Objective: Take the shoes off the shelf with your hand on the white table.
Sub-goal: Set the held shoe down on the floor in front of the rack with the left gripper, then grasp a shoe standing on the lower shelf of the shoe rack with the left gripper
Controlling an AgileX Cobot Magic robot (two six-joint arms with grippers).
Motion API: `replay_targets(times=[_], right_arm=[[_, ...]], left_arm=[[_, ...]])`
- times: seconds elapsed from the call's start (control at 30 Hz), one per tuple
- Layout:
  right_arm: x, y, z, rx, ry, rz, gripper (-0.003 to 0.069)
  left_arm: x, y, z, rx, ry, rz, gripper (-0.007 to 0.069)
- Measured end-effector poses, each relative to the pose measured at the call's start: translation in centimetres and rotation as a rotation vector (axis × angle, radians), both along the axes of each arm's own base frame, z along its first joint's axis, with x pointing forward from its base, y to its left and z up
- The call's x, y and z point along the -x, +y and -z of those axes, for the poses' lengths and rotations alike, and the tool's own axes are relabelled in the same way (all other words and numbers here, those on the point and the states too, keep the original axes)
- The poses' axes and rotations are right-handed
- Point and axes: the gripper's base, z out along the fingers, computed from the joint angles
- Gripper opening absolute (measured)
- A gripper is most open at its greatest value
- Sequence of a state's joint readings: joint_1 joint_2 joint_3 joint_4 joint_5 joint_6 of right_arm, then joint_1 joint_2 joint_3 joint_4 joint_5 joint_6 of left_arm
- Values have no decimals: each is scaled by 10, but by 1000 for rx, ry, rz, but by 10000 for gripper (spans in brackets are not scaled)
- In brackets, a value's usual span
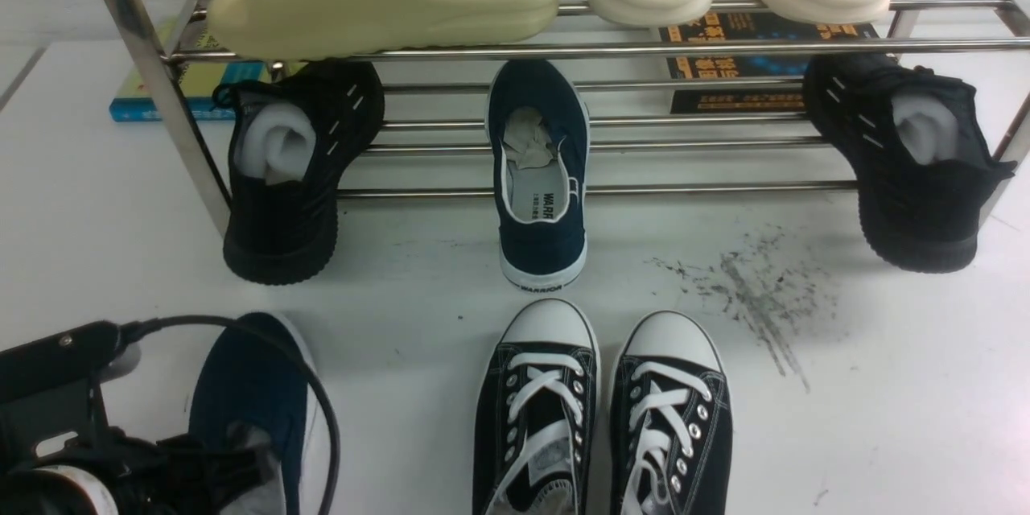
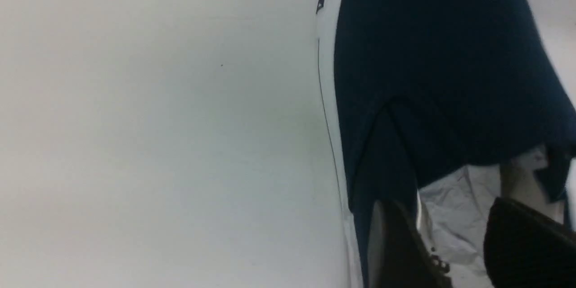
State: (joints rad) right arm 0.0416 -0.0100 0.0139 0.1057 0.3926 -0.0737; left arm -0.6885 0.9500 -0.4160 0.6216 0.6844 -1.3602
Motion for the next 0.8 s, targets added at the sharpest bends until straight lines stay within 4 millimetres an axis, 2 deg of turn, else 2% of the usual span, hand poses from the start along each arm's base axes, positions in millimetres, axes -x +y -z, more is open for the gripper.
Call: replay_targets(times=[0.03, 0.1, 0.13, 0.17, 0.2, 0.23, 0.27, 0.3, 0.33, 0.37, 0.47, 0.53, 0.57, 0.6, 0.73, 0.8], right_arm=[[0, 0, 0, 0, 0, 0, 239], [0, 0, 0, 0, 0, 0, 239], [0, 0, 0, 0, 0, 0, 239], [0, 0, 0, 0, 0, 0, 239], [0, 0, 0, 0, 0, 0, 239], [0, 0, 0, 0, 0, 0, 239], [0, 0, 0, 0, 0, 0, 239], [0, 0, 0, 0, 0, 0, 239], [0, 0, 0, 0, 0, 0, 239], [0, 0, 0, 0, 0, 0, 239], [0, 0, 0, 0, 0, 0, 239], [0, 0, 0, 0, 0, 0, 239], [0, 0, 0, 0, 0, 0, 239], [0, 0, 0, 0, 0, 0, 239], [0, 0, 0, 0, 0, 0, 239], [0, 0, 0, 0, 0, 0, 239]], left_arm=[[0, 2, -3, -13, 17, -29, 377], [1, 3, -6, -24, 34, -58, 390], [-1, 3, -18, -29, 50, -95, 402], [-1, 3, -20, -30, 52, -98, 403], [-4, 2, -38, -43, 60, -116, 407], [-4, 2, -41, -44, 61, -116, 407], [-7, 0, -61, -47, 54, -114, 405], [-7, 0, -63, -48, 53, -107, 403], [-10, -3, -85, -32, 27, -83, 387], [-12, -5, -97, -21, 6, -57, 366], [-13, -11, -119, 8, -27, 26, 236], [-11, -15, -124, 41, -11, 59, 125], [-11, -15, -123, 45, -7, 62, 112], [-8, -20, -122, 80, 31, 88, 42], [-9, -32, -117, 148, 85, 143, 1], [-18, -47, -109, 179, 109, 190, 1]])
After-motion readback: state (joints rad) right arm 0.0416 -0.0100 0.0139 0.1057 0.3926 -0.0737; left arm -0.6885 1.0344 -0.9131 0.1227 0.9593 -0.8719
